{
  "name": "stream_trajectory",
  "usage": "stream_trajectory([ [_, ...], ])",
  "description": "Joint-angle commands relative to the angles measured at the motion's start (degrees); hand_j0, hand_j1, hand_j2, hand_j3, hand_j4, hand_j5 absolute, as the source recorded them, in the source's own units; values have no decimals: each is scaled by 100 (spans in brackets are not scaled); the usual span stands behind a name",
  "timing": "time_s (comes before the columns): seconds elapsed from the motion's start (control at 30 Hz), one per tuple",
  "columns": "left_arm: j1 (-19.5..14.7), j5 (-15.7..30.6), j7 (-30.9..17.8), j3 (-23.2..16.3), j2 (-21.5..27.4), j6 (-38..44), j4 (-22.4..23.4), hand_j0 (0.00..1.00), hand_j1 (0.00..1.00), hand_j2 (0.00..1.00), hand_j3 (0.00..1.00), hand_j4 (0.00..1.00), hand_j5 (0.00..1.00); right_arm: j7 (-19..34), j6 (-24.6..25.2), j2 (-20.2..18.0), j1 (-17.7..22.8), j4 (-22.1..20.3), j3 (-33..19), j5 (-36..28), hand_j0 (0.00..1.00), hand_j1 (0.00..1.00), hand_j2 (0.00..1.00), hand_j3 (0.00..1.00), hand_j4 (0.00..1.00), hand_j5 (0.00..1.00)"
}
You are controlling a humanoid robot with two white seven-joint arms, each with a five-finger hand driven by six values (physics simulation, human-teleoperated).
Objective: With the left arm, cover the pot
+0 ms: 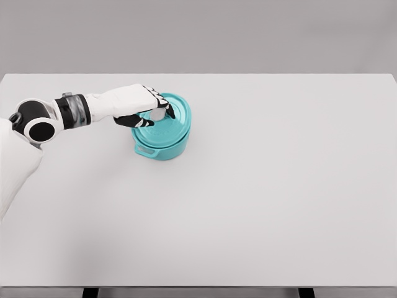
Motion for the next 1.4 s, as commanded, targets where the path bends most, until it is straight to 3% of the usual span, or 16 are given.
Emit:
stream_trajectory([
  [0.0,0,37,3,5,4,17,-2,66,66,66,66,66,66,1,0,1,0,2,1,2,100,100,100,100,100,100],
  [1.37,-9,45,3,5,13,17,-10,71,71,71,71,71,71,1,0,1,0,2,1,2,100,100,100,100,100,100],
])
